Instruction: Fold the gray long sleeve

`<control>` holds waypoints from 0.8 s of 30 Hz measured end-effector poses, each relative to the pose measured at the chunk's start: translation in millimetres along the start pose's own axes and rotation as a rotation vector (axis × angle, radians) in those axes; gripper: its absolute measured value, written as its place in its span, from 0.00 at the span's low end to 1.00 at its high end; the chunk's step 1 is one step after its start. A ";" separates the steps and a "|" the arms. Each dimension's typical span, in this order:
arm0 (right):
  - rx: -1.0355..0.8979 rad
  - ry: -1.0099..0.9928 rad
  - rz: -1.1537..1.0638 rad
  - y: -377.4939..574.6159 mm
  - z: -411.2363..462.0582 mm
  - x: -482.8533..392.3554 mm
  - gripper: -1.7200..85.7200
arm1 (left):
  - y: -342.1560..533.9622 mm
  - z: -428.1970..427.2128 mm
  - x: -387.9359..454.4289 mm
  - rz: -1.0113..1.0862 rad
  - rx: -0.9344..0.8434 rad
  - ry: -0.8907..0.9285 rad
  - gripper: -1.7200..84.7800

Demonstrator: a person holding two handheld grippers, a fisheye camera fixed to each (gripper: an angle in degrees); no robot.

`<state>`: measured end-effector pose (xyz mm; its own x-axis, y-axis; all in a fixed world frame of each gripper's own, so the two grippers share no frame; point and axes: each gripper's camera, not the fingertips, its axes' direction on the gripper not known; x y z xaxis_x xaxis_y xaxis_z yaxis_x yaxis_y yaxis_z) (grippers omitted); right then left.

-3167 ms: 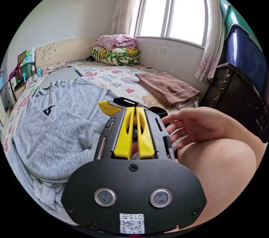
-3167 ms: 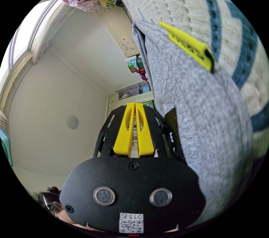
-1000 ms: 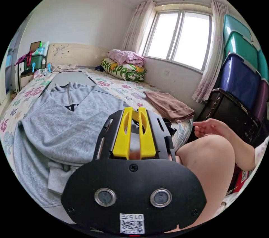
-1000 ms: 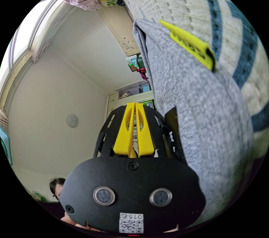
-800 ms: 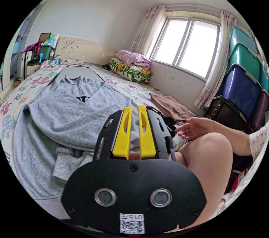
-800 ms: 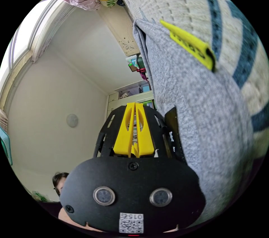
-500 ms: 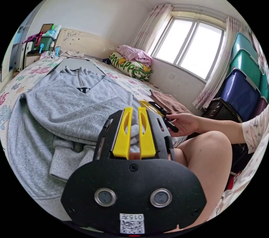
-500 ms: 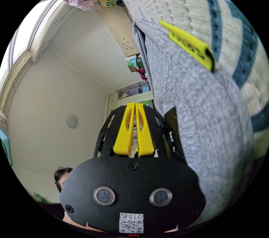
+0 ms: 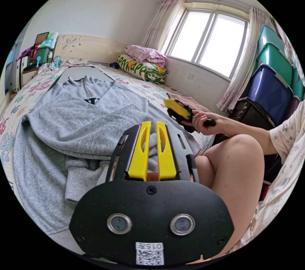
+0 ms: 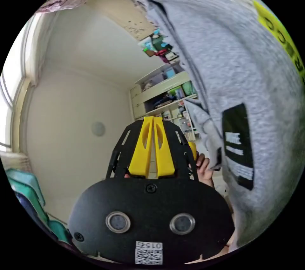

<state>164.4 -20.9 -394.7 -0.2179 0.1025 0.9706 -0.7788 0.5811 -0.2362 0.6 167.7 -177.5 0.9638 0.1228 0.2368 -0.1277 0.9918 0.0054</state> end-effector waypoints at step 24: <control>-0.238 1.626 -1.125 45.4 223.1 472.7 0.07 | -91.5 -2.1 191.1 0.156 -0.013 -0.267 0.12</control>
<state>-105.2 -126.1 42.9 0.9756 0.1055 -0.1926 -0.0491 0.9596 0.2771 196.9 100.4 -134.7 0.8372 0.2612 0.4804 -0.2642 0.9624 -0.0629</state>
